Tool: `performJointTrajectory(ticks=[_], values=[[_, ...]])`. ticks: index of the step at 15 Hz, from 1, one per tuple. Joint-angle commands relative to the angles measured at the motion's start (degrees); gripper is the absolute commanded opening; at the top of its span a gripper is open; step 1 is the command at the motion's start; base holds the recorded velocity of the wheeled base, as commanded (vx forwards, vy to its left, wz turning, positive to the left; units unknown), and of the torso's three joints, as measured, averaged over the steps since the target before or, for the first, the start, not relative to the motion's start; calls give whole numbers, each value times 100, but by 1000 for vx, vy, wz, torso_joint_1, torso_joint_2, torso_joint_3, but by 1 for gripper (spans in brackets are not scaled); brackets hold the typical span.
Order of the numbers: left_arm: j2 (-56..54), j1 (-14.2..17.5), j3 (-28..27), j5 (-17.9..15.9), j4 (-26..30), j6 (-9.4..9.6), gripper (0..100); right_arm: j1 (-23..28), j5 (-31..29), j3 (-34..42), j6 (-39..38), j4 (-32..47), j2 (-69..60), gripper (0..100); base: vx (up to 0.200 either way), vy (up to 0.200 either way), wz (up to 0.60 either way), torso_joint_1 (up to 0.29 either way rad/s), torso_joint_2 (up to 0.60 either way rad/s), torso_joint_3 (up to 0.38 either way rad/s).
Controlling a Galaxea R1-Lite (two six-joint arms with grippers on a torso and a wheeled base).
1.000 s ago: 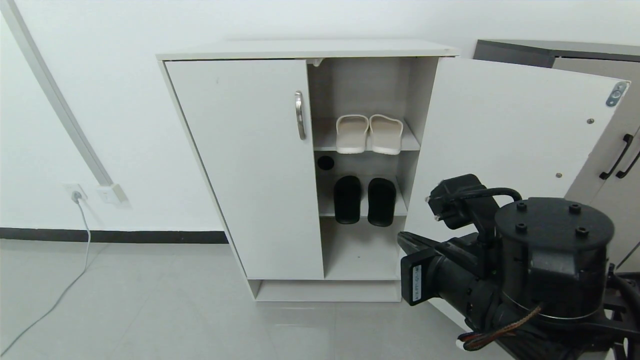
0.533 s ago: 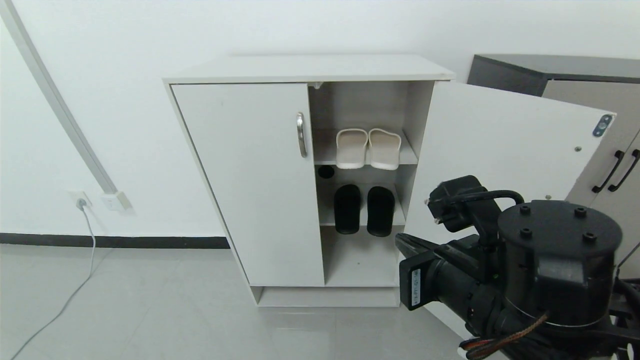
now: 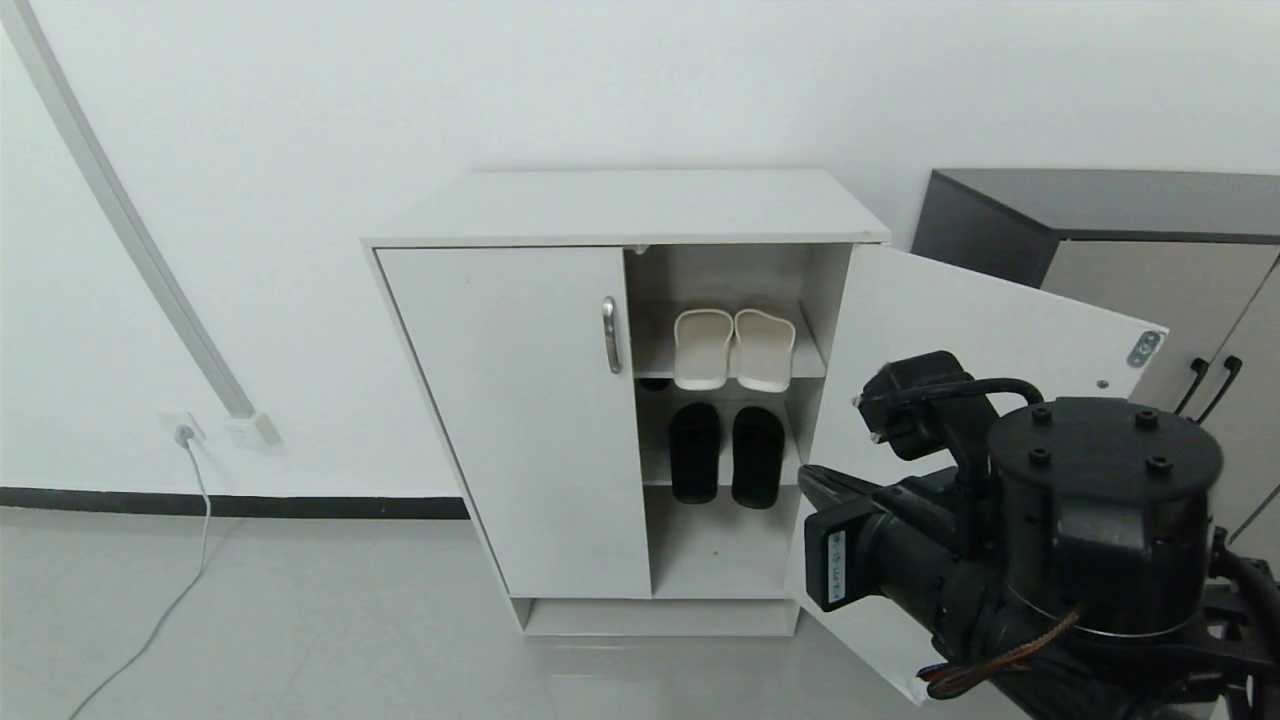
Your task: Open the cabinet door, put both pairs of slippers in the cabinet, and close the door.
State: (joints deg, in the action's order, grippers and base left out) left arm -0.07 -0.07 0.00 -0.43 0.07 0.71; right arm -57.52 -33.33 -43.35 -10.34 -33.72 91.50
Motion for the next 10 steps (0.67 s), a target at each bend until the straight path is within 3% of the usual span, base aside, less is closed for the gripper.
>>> performJointTrajectory(ticks=[1,10], values=[[7,-1,0,-1,1,0,0,3,2,37,-3,-3,8,0,0,0,0,168,-481,-325],[7,-1,0,8,1,-9,0,47,2,46,-3,-12,61,0,0,0,0,195,-501,-310]])
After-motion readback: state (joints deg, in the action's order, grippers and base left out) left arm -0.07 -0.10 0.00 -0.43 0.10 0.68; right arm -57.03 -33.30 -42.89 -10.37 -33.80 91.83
